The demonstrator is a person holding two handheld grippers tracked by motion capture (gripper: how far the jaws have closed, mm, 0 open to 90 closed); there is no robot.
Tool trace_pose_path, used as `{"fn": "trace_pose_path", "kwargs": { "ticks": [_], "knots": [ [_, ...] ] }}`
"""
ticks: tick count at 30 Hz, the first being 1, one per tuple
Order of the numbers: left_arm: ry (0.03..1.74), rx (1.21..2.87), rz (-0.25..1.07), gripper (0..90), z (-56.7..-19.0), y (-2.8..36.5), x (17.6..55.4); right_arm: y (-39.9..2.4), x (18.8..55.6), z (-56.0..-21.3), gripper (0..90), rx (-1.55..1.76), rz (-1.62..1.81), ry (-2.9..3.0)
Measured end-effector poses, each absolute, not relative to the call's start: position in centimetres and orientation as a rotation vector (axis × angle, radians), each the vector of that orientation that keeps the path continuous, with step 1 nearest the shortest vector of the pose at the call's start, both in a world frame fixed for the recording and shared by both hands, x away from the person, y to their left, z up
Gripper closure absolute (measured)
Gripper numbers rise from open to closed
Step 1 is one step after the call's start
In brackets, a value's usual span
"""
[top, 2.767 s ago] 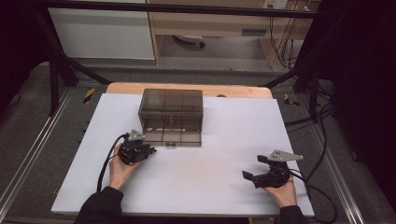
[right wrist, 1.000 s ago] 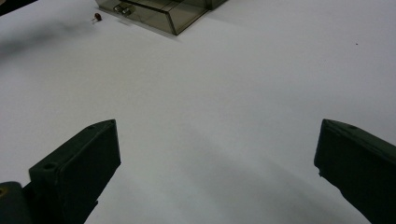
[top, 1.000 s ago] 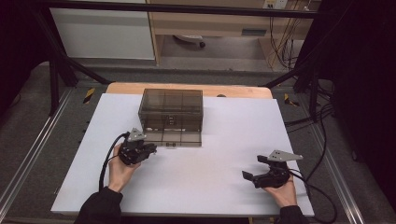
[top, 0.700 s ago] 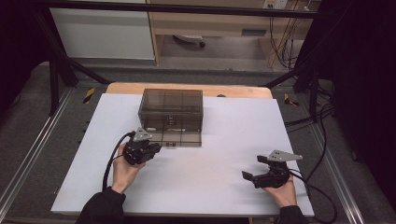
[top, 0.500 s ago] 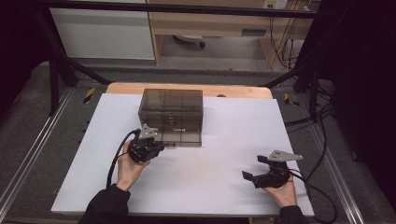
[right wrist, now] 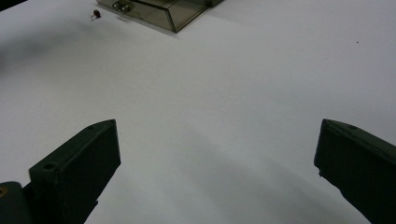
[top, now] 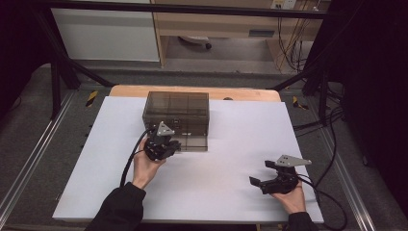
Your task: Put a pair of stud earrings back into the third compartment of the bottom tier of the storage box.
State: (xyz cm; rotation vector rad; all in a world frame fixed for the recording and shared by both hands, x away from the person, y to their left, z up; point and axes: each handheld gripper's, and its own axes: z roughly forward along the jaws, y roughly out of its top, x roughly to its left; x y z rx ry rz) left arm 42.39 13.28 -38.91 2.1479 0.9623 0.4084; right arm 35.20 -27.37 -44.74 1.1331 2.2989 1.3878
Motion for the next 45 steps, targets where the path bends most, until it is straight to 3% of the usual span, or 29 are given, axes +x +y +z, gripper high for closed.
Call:
{"fn": "trace_pose_path", "kwargs": {
  "ticks": [40,45],
  "knots": [
    [1.051,2.163,0.351,81.2,-42.3,9.1,47.5,-27.3,35.3,-44.9,0.9,1.133,1.382,2.307],
    [1.047,2.159,0.341,71.1,-42.3,9.1,47.5,-27.3,35.3,-44.9,0.9,1.133,1.384,2.307]
  ]
}}
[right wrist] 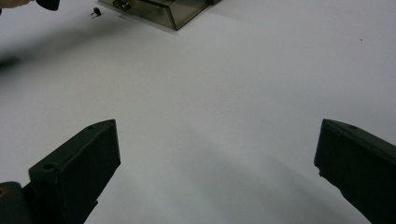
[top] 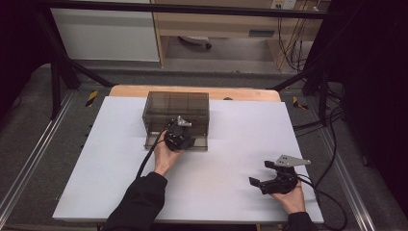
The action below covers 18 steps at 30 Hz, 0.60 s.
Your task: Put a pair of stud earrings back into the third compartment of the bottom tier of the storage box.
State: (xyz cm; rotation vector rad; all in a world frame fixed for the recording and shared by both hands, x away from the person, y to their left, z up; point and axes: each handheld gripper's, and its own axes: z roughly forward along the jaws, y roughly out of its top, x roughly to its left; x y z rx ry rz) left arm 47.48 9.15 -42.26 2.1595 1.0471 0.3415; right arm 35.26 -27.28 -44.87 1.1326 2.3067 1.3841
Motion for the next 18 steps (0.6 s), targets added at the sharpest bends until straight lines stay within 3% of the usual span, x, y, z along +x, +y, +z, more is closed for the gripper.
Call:
{"fn": "trace_pose_path", "kwargs": {
  "ticks": [4,12,18],
  "knots": [
    [1.023,2.150,0.363,64.7,-41.4,9.6,47.0,-27.3,35.3,-44.9,0.9,1.133,1.384,2.306],
    [0.985,2.130,0.400,43.8,-39.4,11.8,44.6,-27.3,35.2,-44.8,0.9,1.135,1.383,2.304],
    [0.988,2.125,0.397,22.3,-39.0,14.1,42.8,-27.3,35.2,-44.9,0.8,1.138,1.380,2.305]
  ]
}}
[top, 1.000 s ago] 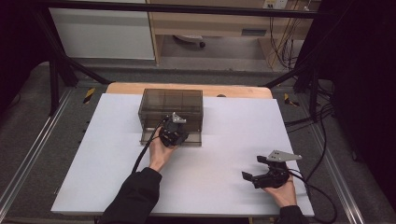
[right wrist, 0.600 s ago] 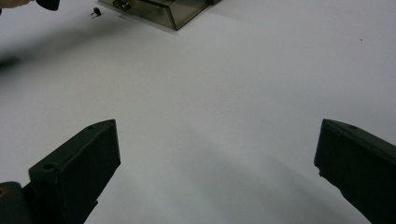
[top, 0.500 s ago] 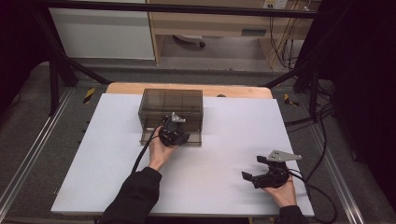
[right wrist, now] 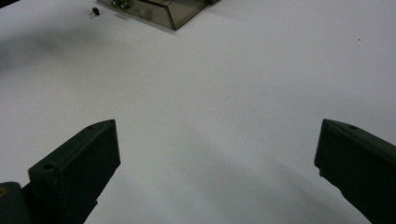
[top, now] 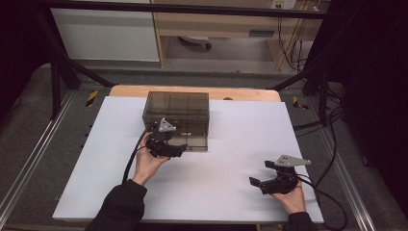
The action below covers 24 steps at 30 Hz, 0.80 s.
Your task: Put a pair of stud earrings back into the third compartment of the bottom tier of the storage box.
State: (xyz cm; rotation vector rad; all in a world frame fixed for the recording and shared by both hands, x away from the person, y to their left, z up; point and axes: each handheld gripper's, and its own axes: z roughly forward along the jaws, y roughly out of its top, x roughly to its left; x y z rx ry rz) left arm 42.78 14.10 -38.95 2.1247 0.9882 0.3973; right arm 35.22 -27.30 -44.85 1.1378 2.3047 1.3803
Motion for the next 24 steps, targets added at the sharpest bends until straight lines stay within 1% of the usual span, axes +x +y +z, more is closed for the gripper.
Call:
{"fn": "trace_pose_path", "kwargs": {
  "ticks": [6,9,12,18,21,24],
  "knots": [
    [1.010,2.126,0.415,11.7,-39.2,16.1,41.3,-27.3,35.2,-44.8,0.8,1.139,1.379,2.305],
    [1.012,2.139,0.454,8.7,-39.4,16.8,40.8,-27.3,35.2,-44.8,0.8,1.137,1.379,2.305],
    [0.999,2.147,0.462,6.8,-39.7,17.4,40.5,-27.3,35.2,-44.8,0.8,1.136,1.377,2.305],
    [1.037,2.144,0.445,7.6,-40.8,18.3,40.1,-27.3,35.2,-44.8,0.8,1.138,1.378,2.305],
    [1.072,2.151,0.444,11.0,-41.6,18.6,40.1,-27.3,35.2,-44.8,0.8,1.139,1.377,2.304],
    [1.111,2.145,0.444,16.8,-42.4,18.8,40.1,-27.3,35.2,-44.9,0.8,1.139,1.377,2.304]
  ]
}}
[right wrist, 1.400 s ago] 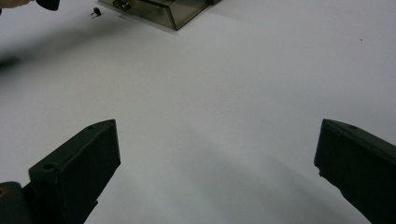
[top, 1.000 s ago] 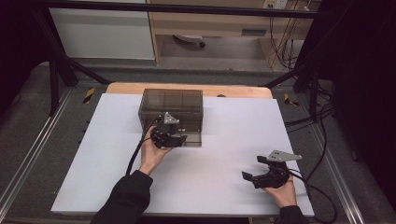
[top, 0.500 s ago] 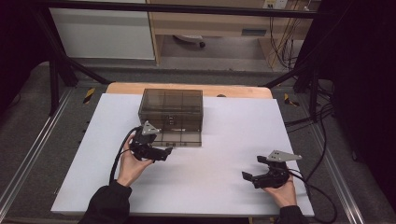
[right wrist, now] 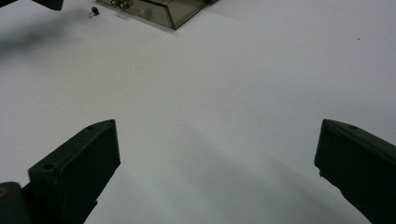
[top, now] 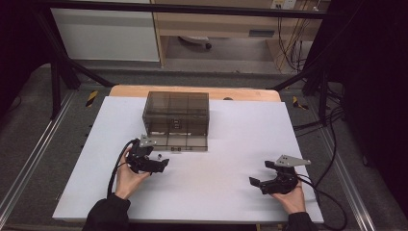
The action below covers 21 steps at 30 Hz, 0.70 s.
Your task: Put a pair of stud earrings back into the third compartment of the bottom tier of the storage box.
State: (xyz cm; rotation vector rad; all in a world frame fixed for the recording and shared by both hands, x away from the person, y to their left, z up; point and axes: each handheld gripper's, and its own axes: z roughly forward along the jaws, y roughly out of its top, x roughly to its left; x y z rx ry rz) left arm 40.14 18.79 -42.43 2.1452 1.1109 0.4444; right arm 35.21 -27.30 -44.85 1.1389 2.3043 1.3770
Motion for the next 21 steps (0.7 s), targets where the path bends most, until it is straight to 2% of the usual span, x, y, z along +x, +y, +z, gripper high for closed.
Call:
{"fn": "trace_pose_path", "kwargs": {
  "ticks": [14,21],
  "knots": [
    [1.191,2.129,0.441,49.5,-43.9,19.2,41.0,-27.3,35.2,-44.9,0.8,1.140,1.377,2.305],
    [1.210,2.122,0.426,58.1,-44.3,19.0,41.3,-27.3,35.2,-44.8,0.8,1.139,1.378,2.304]
  ]
}}
